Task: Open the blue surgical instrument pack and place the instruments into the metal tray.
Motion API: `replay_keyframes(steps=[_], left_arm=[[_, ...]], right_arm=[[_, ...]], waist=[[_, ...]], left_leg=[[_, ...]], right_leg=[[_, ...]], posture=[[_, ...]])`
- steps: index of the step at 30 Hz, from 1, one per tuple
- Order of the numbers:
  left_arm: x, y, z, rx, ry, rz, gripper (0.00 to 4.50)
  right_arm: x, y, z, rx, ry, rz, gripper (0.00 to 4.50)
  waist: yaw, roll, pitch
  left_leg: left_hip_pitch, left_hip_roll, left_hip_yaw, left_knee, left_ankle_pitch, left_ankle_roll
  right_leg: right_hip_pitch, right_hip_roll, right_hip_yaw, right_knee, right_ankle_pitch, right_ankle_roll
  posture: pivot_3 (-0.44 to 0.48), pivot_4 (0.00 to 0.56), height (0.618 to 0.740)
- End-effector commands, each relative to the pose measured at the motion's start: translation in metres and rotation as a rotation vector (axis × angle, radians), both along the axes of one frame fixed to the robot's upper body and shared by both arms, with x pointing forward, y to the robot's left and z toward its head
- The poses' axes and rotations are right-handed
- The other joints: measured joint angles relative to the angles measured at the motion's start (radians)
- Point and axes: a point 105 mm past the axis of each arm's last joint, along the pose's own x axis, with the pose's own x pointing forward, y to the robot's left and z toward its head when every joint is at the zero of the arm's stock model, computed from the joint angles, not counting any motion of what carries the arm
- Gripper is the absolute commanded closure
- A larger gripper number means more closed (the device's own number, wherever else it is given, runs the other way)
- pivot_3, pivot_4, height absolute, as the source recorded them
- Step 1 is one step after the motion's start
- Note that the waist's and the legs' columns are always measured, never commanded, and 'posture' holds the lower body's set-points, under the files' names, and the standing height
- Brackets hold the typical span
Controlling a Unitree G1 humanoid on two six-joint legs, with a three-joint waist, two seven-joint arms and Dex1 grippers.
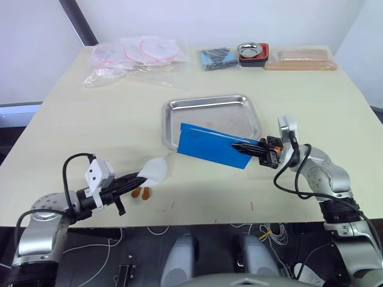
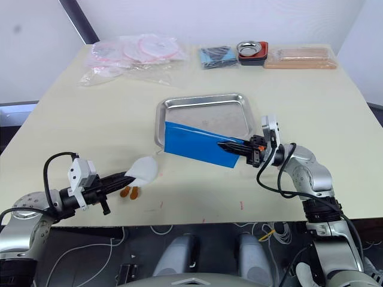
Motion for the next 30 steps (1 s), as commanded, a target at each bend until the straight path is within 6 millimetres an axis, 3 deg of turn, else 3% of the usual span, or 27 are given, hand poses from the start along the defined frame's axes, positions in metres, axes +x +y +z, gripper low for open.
replay_keyframes(steps=[1,6,11,13,18,24,27,30], left_arm=[[-0.01,0.001,-0.021,0.0,0.092,-0.005,4.46],[-0.005,0.001,-0.013,0.0,0.042,0.003,4.46],[0.003,0.013,0.009,0.115,-0.051,-0.009,4.46],[0.01,0.017,0.027,0.168,-0.084,-0.036,4.46],[0.016,0.024,0.043,0.234,-0.048,-0.093,4.46],[0.023,0.039,0.04,0.325,0.003,-0.09,4.46],[0.025,0.043,0.042,0.313,-0.015,-0.068,3.4],[0.023,0.046,0.052,0.247,-0.039,-0.048,1.69]], right_arm=[[-0.001,-0.008,0.031,0.064,-0.109,-0.006,4.5],[-0.002,-0.009,0.006,-0.14,-0.198,0.022,4.5],[-0.004,-0.006,-0.002,-0.218,-0.27,0.052,4.5],[-0.003,-0.006,-0.007,-0.261,-0.299,0.053,4.5],[-0.001,-0.003,-0.011,-0.272,-0.314,0.051,4.5],[-0.005,0.004,-0.016,-0.284,-0.321,0.065,4.5],[-0.005,0.005,-0.016,-0.283,-0.322,0.064,4.5],[-0.005,0.004,-0.017,-0.289,-0.318,0.07,4.5]], waist=[[0.0,0.0,0.0],[0.0,0.0,0.0],[-0.002,0.0,0.0],[-0.002,0.0,0.0],[-0.003,0.0,0.001],[-0.005,0.0,0.001],[-0.004,0.0,0.001],[-0.004,0.0,0.002]], left_leg=[[0.0,0.0,0.0,0.0,0.0,0.0],[0.0,0.0,0.001,0.0,0.0,0.0],[0.0,0.0,0.0,0.0,0.0,0.0],[0.0,0.0,0.0,0.0,0.0,0.0],[0.0,0.0,0.001,0.0,0.0,0.0],[-0.001,0.0,0.001,-0.001,0.0,0.0],[-0.001,0.0,0.001,-0.001,0.0,0.0],[-0.001,0.0,0.001,-0.001,0.0,0.0]], right_leg=[[0.0,0.0,0.0,0.0,0.0,0.0],[0.0,0.0,0.0,0.0,0.0,0.0],[0.0,0.0,0.0,0.0,0.0,0.0],[0.0,0.001,-0.001,0.0,0.0,0.0],[0.0,0.0,0.0,0.0,0.0,0.0],[-0.001,0.001,0.0,-0.001,0.0,0.0],[-0.001,0.001,0.0,-0.001,0.0,0.0],[-0.001,0.001,0.0,-0.001,0.0,0.0]], posture=[[0.0,0.15,0.74],[0.0,0.15,0.74],[0.0,0.15,0.74],[0.0,0.15,0.74],[0.0,0.15,0.74],[0.0,0.15,0.74],[0.0,0.15,0.74],[0.0,0.15,0.74]])
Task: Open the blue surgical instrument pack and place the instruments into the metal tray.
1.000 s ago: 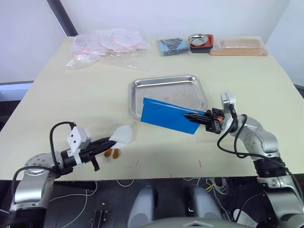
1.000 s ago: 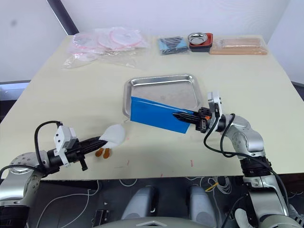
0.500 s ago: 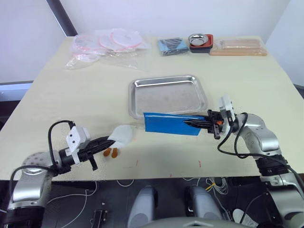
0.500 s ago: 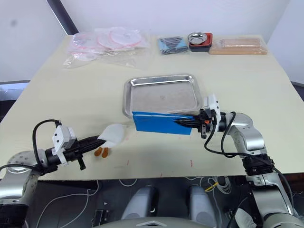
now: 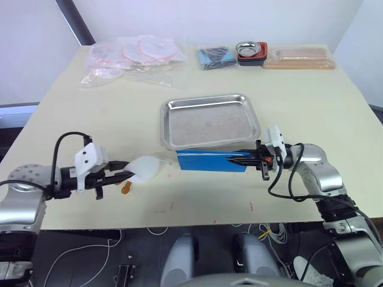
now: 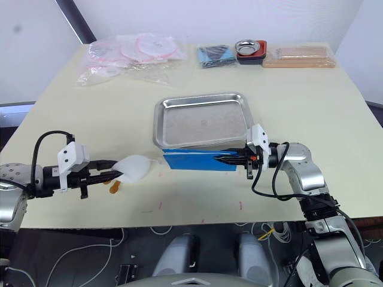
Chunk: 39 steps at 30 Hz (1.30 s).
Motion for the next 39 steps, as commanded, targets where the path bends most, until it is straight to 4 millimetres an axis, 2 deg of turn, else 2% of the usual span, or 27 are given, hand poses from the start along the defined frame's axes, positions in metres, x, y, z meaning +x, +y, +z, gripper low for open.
replay_keyframes(steps=[1,3,4,10,13,17,23,29,39], left_arm=[[-0.002,0.008,0.02,-0.037,-0.051,0.025,1.29],[-0.007,0.013,0.02,-0.027,-0.039,0.035,0.28],[-0.009,0.017,0.022,-0.032,-0.041,0.044,0.12],[-0.012,0.021,0.045,-0.114,-0.089,0.056,0.12],[-0.014,0.004,0.053,-0.178,-0.085,-0.015,0.12],[-0.007,-0.031,0.058,-0.228,-0.104,-0.119,0.12],[0.015,-0.057,0.045,-0.24,-0.129,-0.147,0.12],[0.025,-0.081,0.03,-0.231,-0.109,-0.252,0.12],[0.036,-0.097,0.017,-0.24,-0.094,-0.342,0.12]], right_arm=[[-0.001,-0.003,0.009,0.013,-0.038,0.009,4.5],[-0.001,-0.004,0.009,0.012,-0.036,0.01,4.5],[-0.001,-0.005,0.009,0.011,-0.034,0.012,4.5],[-0.003,-0.003,0.005,0.007,-0.025,0.028,4.5],[-0.004,-0.002,0.004,0.008,-0.02,0.039,4.5],[-0.003,0.0,0.003,0.006,-0.015,0.051,4.5],[-0.006,0.001,0.003,0.001,-0.006,0.07,4.5],[-0.007,0.0,0.003,0.001,-0.002,0.064,4.5],[-0.009,0.002,0.002,0.006,0.007,0.061,4.5]], waist=[[0.0,0.0,0.0],[-0.001,0.0,0.0],[-0.001,0.0,0.0],[0.002,0.0,0.0],[0.004,0.0,0.0],[0.004,0.0,0.0],[0.002,0.0,0.0],[0.002,0.0,0.0],[0.002,0.0,0.0]], left_leg=[[0.0,0.0,0.0,0.0,0.0,0.0],[0.0,0.0,0.0,0.0,0.0,0.0],[0.0,0.0,0.0,0.0,0.0,0.0],[0.0,0.0,0.0,0.0,0.0,0.0],[0.0,0.0,0.0,0.0,0.0,0.0],[0.0,0.0,0.0,0.0,0.0,0.0],[0.0,0.0,0.0,0.001,0.0,0.0],[0.0,0.0,0.0,0.001,0.0,0.0],[0.0,-0.001,0.0,0.001,0.0,0.0]], right_leg=[[0.0,0.0,0.0,0.0,0.0,0.0],[0.0,0.0,0.0,0.0,0.0,0.0],[0.0,0.0,0.0,0.0,0.0,0.0],[0.0,0.0,0.0,0.0,0.0,0.0],[0.0,0.0,0.0,0.0,0.0,0.0],[0.0,0.0,0.0,0.0,0.0,0.0],[0.0,0.0,0.0,0.001,0.0,0.0],[0.0,0.0,0.0,0.001,0.0,0.0],[0.0,0.0,0.0,0.002,0.0,0.0]], posture=[[0.0,0.15,0.74],[0.0,0.15,0.74],[0.0,0.15,0.74],[0.0,0.15,0.74],[0.0,0.15,0.74],[0.0,0.15,0.74],[0.0,0.15,0.74],[0.0,0.15,0.74],[0.0,0.15,0.74]])
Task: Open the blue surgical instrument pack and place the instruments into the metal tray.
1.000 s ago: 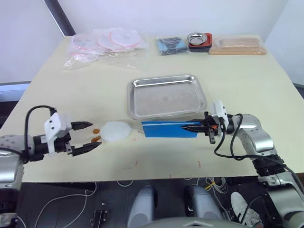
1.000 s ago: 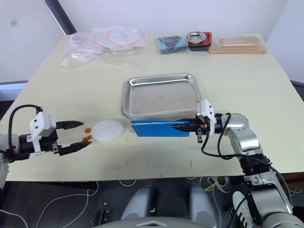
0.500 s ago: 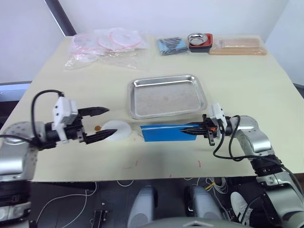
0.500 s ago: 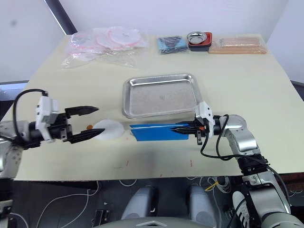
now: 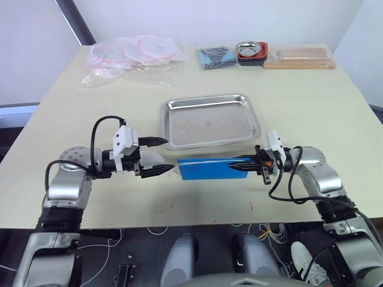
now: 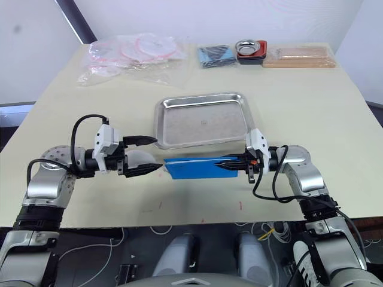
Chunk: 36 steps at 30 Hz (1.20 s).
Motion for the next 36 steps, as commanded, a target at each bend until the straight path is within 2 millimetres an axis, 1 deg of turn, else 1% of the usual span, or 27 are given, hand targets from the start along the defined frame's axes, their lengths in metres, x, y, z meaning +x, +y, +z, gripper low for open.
replay_keyframes(steps=[1,4,10,13,16,17,19,20,21,24,27,29,36], left_arm=[[0.003,-0.008,0.006,-0.007,-0.041,-0.039,0.12],[0.002,-0.014,0.006,-0.026,-0.033,-0.064,0.12],[0.0,-0.017,0.005,-0.035,-0.026,-0.075,0.12],[-0.002,-0.022,0.008,-0.072,-0.017,-0.087,0.12],[-0.004,-0.023,0.006,-0.057,-0.012,-0.096,0.12],[-0.005,-0.024,0.006,-0.07,-0.008,-0.101,0.48],[-0.006,-0.027,0.007,-0.092,0.001,-0.113,0.68],[-0.006,-0.028,0.007,-0.092,0.004,-0.118,1.24],[-0.007,-0.029,0.006,-0.092,0.005,-0.121,1.59],[-0.009,-0.03,0.006,-0.113,0.024,-0.126,3.18],[-0.011,-0.031,0.008,-0.123,0.033,-0.134,4.43],[-0.014,-0.031,0.009,-0.143,0.046,-0.137,4.47],[-0.023,-0.031,0.004,-0.139,0.107,-0.148,4.47]], right_arm=[[-0.003,0.002,0.013,0.031,-0.046,0.017,4.5],[-0.002,0.002,0.013,0.032,-0.044,0.014,4.5],[-0.001,0.004,0.012,0.036,-0.043,0.012,4.5],[-0.002,0.005,0.011,0.034,-0.041,0.017,4.5],[-0.002,0.005,0.01,0.035,-0.037,0.021,4.5],[-0.002,0.006,0.01,0.035,-0.037,0.023,4.5],[-0.003,0.007,0.01,0.036,-0.036,0.026,4.5],[-0.003,0.007,0.01,0.036,-0.036,0.027,4.5],[-0.003,0.008,0.01,0.037,-0.036,0.028,4.5],[-0.002,0.006,0.01,0.035,-0.038,0.019,4.5],[-0.002,0.004,0.01,0.033,-0.037,0.014,4.5],[-0.002,0.002,0.009,0.027,-0.028,0.014,4.5],[-0.001,0.001,0.008,0.019,-0.008,0.016,4.5]], waist=[[0.0,0.0,0.0],[-0.002,0.0,0.0],[-0.001,0.0,0.0],[-0.001,0.0,0.0],[-0.001,0.0,0.0],[-0.001,0.0,0.0],[-0.001,0.0,0.0],[-0.001,0.0,0.0],[-0.001,0.0,0.0],[-0.001,0.0,0.0],[-0.001,0.0,0.0],[-0.001,0.0,0.0],[-0.001,0.0,0.0]], left_leg=[[0.0,0.0,0.0,0.0,0.0,0.0],[0.0,0.0,0.0,0.0,0.0,0.0],[0.0,0.0,0.0,0.0,0.0,0.0],[0.0,0.0,0.0,0.0,0.0,0.0],[0.0,0.0,-0.001,0.0,0.0,0.0],[0.0,0.0,-0.001,0.0,0.0,0.0],[0.0,0.0,-0.001,0.0,0.0,0.0],[0.0,0.0,-0.001,0.0,0.0,0.0],[0.0,0.0,-0.001,0.0,0.0,0.0],[0.0,0.0,-0.001,0.0,0.0,0.0],[0.0,0.0,-0.001,0.0,0.0,0.0],[0.0,0.0,-0.001,0.0,0.0,0.0],[0.0,0.0,-0.001,0.0,0.0,0.0]], right_leg=[[0.0,0.0,0.0,0.0,0.0,0.0],[0.0,0.0,0.0,0.0,0.0,0.0],[0.0,0.0,0.0,0.0,0.0,0.0],[0.0,0.0,0.0,0.0,0.0,0.0],[0.0,0.0,0.0,0.0,0.0,0.0],[0.0,0.0,0.0,0.0,0.0,0.0],[0.0,0.0,0.0,0.0,0.0,0.0],[0.0,0.0,0.0,0.0,0.0,0.0],[0.0,0.0,0.0,0.0,0.0,0.0],[0.0,0.0,0.0,0.0,0.0,0.0],[0.0,0.0,0.0,0.0,0.0,0.0],[0.0,0.0,0.0,0.0,0.0,0.0],[0.0,0.0,0.0,0.0,0.0,0.0]], posture=[[0.0,0.15,0.74],[0.0,0.15,0.74],[0.0,0.15,0.74],[0.0,0.15,0.74],[0.0,0.15,0.74],[0.0,0.15,0.74],[0.0,0.15,0.74],[0.0,0.15,0.74],[0.0,0.15,0.74],[0.0,0.15,0.74],[0.0,0.15,0.74],[0.0,0.15,0.74],[0.0,0.15,0.74]])
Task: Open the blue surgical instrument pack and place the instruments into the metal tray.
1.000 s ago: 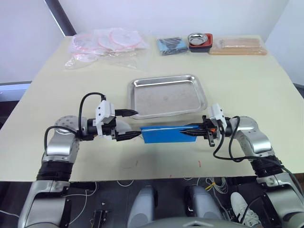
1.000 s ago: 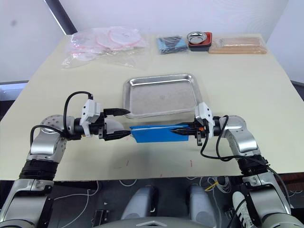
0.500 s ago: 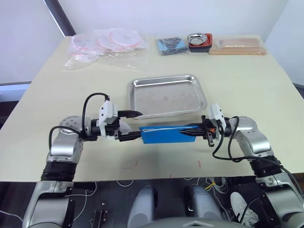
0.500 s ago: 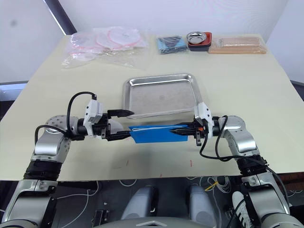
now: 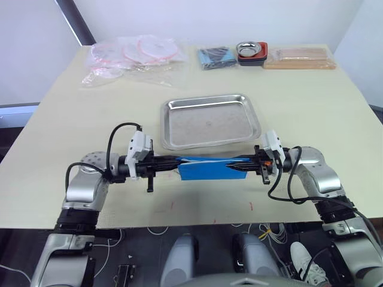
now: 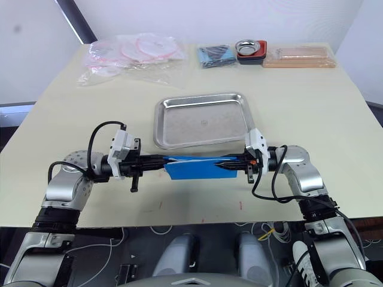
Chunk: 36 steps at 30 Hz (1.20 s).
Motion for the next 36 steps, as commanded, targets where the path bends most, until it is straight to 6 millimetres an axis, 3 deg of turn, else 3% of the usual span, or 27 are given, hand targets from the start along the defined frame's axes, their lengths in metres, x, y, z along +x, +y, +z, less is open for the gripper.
replay_keyframes(steps=[1,4,9,10,11,13,15,16,21,24,31,36], left_arm=[[-0.004,0.0,0.009,-0.009,-0.028,-0.017,4.47],[-0.002,0.0,0.006,-0.001,-0.022,-0.001,4.47],[-0.002,0.001,-0.004,0.018,0.0,0.01,4.5],[-0.002,0.001,-0.005,0.018,0.003,0.013,4.5],[-0.002,0.002,-0.006,0.02,0.012,0.018,4.5],[0.0,0.002,-0.008,0.024,0.022,0.026,4.5],[0.001,0.003,-0.009,0.023,0.026,0.032,4.5],[0.002,0.003,-0.011,0.025,0.027,0.036,4.5],[0.01,0.002,-0.014,0.021,0.019,0.051,4.5],[0.01,-0.001,-0.016,0.018,0.023,0.039,4.5],[0.011,-0.002,-0.019,0.021,0.025,0.042,4.5],[0.017,-0.001,-0.018,-0.004,0.036,0.092,4.5]], right_arm=[[0.0,-0.001,0.009,0.016,-0.024,0.01,4.5],[0.003,-0.002,0.01,0.019,-0.021,-0.016,4.5],[-0.001,-0.009,0.016,0.014,0.0,-0.012,2.51],[-0.002,-0.01,0.02,0.011,-0.004,-0.008,2.32],[-0.004,-0.011,0.028,0.034,-0.003,-0.013,1.7],[-0.005,-0.012,0.042,0.072,-0.023,-0.028,1.12],[-0.005,-0.014,0.05,0.087,-0.042,-0.046,0.19],[-0.005,-0.016,0.054,0.103,-0.046,-0.057,0.08],[-0.006,-0.02,0.067,0.15,-0.001,-0.088,0.08],[-0.01,-0.02,0.055,0.094,0.037,-0.078,0.87],[-0.021,-0.02,0.017,-0.045,0.069,-0.06,4.34],[-0.035,-0.022,0.004,-0.086,0.102,-0.018,4.44]], waist=[[0.0,0.0,0.0],[0.001,0.0,0.0],[0.001,0.0,0.0],[0.001,0.0,0.0],[0.001,0.0,0.0],[0.001,0.0,0.0],[0.001,0.0,0.0],[0.001,0.0,0.0],[0.002,0.0,0.0],[0.002,0.0,0.0],[0.003,0.0,0.0],[0.003,0.0,0.0]], left_leg=[[0.0,0.0,0.0,0.0,0.0,0.0],[0.0,0.0,0.0,0.0,0.0,0.0],[0.0,0.0,0.0,0.0,0.0,0.0],[0.0,0.0,0.0,0.0,0.0,0.0],[0.0,0.0,0.0,0.0,0.0,0.0],[0.0,0.0,0.0,0.0,0.0,0.0],[0.0,0.0,0.0,0.0,0.0,0.0],[0.0,0.0,-0.001,0.0,0.0,0.0],[0.001,0.0,0.0,0.0,0.0,0.0],[0.0,0.0,0.0,0.0,0.0,0.0],[0.0,0.0,0.0,0.0,0.0,0.0],[0.0,0.0,0.0,0.0,0.0,0.0]], right_leg=[[0.0,0.0,0.0,0.0,0.0,0.0],[0.0,0.0,0.0,0.0,0.0,0.0],[0.0,0.0,0.0,0.0,0.0,0.0],[0.0,0.0,0.0,0.0,0.0,0.0],[0.0,0.0,0.0,0.0,0.0,0.0],[0.0,0.0,0.0,0.0,0.0,0.0],[0.0,0.0,0.0,0.0,0.0,0.0],[0.0,0.0,0.0,0.0,0.0,0.0],[0.001,0.0,0.0,0.0,0.0,0.0],[0.001,0.0,0.0,0.0,0.0,0.0],[0.001,0.0,0.0,0.0,0.0,0.0],[0.001,0.0,0.0,0.0,0.0,0.0]], posture=[[0.0,0.15,0.74],[0.0,0.15,0.74],[0.0,0.15,0.74],[0.0,0.15,0.74],[0.0,0.15,0.74],[0.0,0.15,0.74],[0.0,0.15,0.74],[0.0,0.15,0.74],[0.0,0.15,0.74],[0.0,0.15,0.74],[0.0,0.15,0.74],[0.0,0.15,0.74]])
